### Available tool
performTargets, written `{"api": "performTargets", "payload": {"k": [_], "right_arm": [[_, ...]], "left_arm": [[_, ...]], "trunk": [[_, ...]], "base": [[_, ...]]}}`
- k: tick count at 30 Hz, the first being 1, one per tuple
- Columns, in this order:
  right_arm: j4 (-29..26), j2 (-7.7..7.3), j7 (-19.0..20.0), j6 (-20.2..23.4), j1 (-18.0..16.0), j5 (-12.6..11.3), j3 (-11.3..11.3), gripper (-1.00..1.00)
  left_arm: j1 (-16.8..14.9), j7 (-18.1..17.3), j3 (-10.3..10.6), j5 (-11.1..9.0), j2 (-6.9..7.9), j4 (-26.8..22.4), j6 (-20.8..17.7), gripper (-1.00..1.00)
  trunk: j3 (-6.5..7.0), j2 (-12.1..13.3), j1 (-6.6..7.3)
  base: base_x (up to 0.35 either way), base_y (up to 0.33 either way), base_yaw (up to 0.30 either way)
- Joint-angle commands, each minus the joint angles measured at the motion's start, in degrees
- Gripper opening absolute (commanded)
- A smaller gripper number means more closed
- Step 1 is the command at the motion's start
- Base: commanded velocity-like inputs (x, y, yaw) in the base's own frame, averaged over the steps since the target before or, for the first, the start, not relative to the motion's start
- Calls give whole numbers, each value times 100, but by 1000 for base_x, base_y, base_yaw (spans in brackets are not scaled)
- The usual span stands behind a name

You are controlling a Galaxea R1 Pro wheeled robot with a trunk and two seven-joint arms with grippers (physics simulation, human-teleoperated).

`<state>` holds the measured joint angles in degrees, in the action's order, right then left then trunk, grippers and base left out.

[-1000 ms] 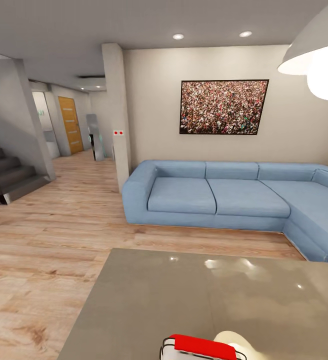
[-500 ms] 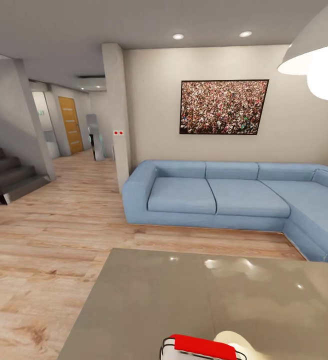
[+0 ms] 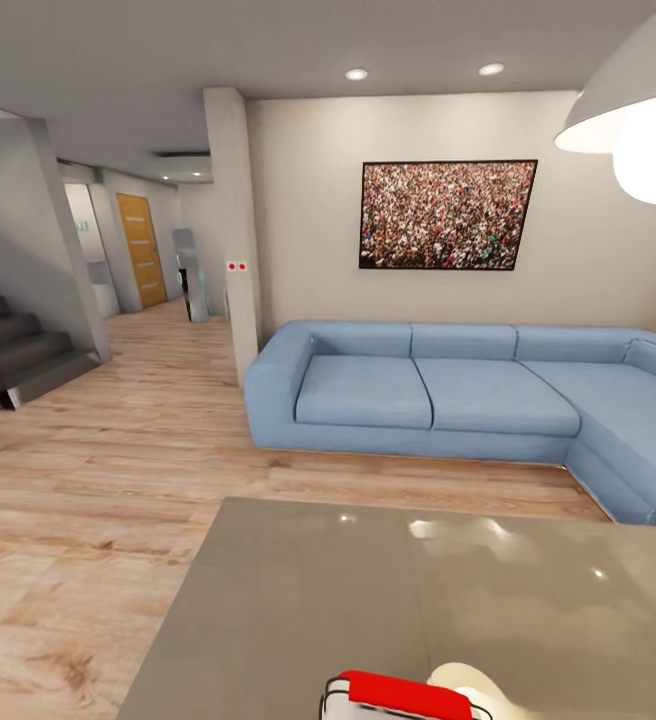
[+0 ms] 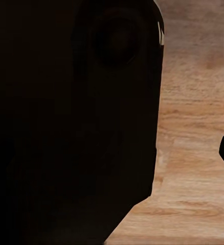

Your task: Turn on the radio receiver that's on the table in the living room.

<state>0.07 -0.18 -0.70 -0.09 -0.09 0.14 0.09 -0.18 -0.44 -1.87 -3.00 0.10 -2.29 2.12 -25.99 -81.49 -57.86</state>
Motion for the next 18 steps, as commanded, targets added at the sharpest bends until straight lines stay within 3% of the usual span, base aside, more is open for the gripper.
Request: {"api": "performTargets", "payload": {"k": [1,18], "right_arm": [[0,0,0,0,0,-1,0,100],[-2,5,0,-18,0,-3,-17,100]], "left_arm": [[0,0,0,0,0,0,0,100],[0,0,2,-3,-1,0,-4,100]], "trunk": [[19,41,23],[319,723,396]], "base": [[0,0,0],[0,0,-7]]}}
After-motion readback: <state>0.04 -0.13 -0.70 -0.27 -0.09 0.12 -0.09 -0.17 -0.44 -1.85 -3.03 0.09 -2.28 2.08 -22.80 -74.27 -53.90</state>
